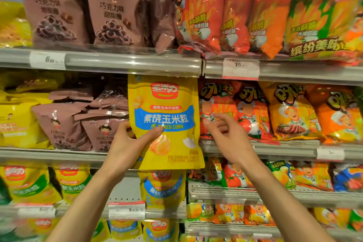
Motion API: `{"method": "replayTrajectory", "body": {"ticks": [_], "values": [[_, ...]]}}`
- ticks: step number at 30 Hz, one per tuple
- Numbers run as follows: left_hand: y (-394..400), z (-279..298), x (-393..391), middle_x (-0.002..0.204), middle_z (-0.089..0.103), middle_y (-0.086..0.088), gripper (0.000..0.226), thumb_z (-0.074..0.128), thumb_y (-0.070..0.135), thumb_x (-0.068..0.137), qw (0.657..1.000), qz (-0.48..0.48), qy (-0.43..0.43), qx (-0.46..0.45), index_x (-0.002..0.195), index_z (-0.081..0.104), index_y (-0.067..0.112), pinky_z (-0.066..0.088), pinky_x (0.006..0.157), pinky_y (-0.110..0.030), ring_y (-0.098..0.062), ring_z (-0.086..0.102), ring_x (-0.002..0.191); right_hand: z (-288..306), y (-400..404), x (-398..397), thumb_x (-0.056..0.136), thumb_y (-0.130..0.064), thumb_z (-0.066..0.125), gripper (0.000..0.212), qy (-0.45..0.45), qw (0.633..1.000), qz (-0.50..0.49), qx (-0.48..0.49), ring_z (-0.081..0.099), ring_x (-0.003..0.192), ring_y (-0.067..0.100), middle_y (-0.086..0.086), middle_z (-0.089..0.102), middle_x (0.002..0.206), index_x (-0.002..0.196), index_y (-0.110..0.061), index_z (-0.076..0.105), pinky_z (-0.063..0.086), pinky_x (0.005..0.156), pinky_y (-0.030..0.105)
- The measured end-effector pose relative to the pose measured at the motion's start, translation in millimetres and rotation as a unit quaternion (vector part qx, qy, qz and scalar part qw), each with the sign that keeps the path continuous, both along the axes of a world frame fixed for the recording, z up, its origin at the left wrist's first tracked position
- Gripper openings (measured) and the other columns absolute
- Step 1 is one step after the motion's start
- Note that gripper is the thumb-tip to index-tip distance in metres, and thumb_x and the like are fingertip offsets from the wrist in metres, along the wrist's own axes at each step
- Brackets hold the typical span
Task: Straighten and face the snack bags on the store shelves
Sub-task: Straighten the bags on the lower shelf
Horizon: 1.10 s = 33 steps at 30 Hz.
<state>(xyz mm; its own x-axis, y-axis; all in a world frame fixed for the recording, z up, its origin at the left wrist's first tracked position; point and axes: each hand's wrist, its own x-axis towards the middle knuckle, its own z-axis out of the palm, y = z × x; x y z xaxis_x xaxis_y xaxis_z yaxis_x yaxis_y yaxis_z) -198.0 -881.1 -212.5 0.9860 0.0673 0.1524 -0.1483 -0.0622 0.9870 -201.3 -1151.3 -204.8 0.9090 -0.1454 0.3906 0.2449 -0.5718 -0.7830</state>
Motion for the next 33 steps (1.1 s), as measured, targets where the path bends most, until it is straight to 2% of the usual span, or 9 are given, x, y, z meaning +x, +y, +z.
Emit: {"method": "replayTrajectory", "body": {"ticks": [3,8,13,17,20,22,27,31,33], "values": [[-3,-11,-15,0.109,0.077,0.005,0.092,0.093,0.058,0.050,1.000,-0.006,0.017,-0.017,0.125,0.054,0.022,0.062,0.085,-0.047,-0.018,0.076,0.097,8,21,-16,0.085,-0.062,0.060,0.053,0.121,0.981,0.105,0.109,0.071,0.085,0.010,-0.004,0.074,0.093,0.124,-0.025,0.060,0.060,0.085,0.038],[-17,-24,-41,0.107,0.072,0.010,0.074,0.088,0.056,0.060,0.999,-0.022,0.045,-0.003,0.119,0.052,0.031,0.056,0.067,-0.023,-0.008,0.073,0.095,-7,22,-29,0.089,-0.029,0.075,0.033,0.155,0.953,0.179,0.189,0.076,0.094,0.013,-0.002,0.078,0.108,0.116,-0.017,0.062,0.059,0.075,0.026],[-28,-37,-58,0.070,0.068,0.011,0.052,0.073,0.053,0.075,0.997,-0.023,0.065,0.021,0.112,0.053,0.023,0.047,0.051,-0.024,-0.008,0.059,0.056,-32,10,-48,0.088,-0.009,0.075,0.027,0.159,0.941,0.195,0.225,0.075,0.076,0.006,0.005,0.078,0.105,0.110,-0.009,0.059,0.054,0.059,0.015],[-34,-49,-71,0.076,0.071,0.006,0.051,0.076,0.055,0.075,0.996,-0.010,0.074,0.051,0.111,0.056,0.025,0.051,0.054,-0.028,-0.016,0.062,0.067,-58,-1,-59,0.083,-0.007,0.079,0.043,0.171,0.941,0.186,0.223,0.075,0.095,0.015,0.003,0.077,0.108,0.117,-0.005,0.054,0.061,0.075,0.024],[-32,-64,-79,0.106,0.076,0.007,0.068,0.087,0.062,0.066,0.994,-0.012,0.084,0.073,0.116,0.058,0.028,0.062,0.078,-0.041,-0.013,0.073,0.094,-78,-6,-63,0.079,-0.011,0.083,0.048,0.182,0.944,0.188,0.199,0.074,0.097,0.012,-0.003,0.076,0.110,0.117,-0.010,0.054,0.062,0.078,0.032],[-27,-74,-84,0.111,0.075,0.008,0.071,0.091,0.057,0.062,0.992,-0.010,0.088,0.086,0.118,0.059,0.027,0.062,0.084,-0.046,-0.009,0.072,0.103,-90,-3,-66,0.079,-0.007,0.084,0.048,0.196,0.940,0.192,0.204,0.074,0.091,0.006,-0.012,0.076,0.104,0.115,-0.011,0.053,0.063,0.073,0.036],[-1,-92,-87,0.113,0.066,0.007,0.062,0.095,0.043,0.063,0.982,0.026,0.089,0.166,0.111,0.058,0.032,0.061,0.080,-0.034,-0.011,0.070,0.100,-122,21,-66,0.066,-0.016,0.089,0.071,0.220,0.927,0.195,0.233,0.071,0.110,0.023,-0.003,0.073,0.120,0.126,-0.024,0.051,0.060,0.082,0.055],[36,-110,-84,0.107,0.068,0.013,0.063,0.096,0.048,0.060,0.977,0.028,0.073,0.198,0.109,0.056,0.037,0.058,0.081,-0.034,-0.007,0.068,0.098,-140,57,-65,0.070,-0.029,0.091,0.074,0.229,0.944,0.178,0.158,0.062,0.118,0.015,-0.015,0.069,0.123,0.129,-0.043,0.048,0.052,0.101,0.044],[58,-119,-81,0.107,0.069,0.017,0.069,0.095,0.054,0.058,0.979,0.025,0.066,0.191,0.112,0.056,0.037,0.057,0.083,-0.028,-0.001,0.067,0.100,-144,82,-62,0.072,-0.028,0.090,0.067,0.224,0.953,0.158,0.128,0.059,0.111,0.008,-0.021,0.064,0.116,0.119,-0.049,0.047,0.050,0.097,0.034]]}}
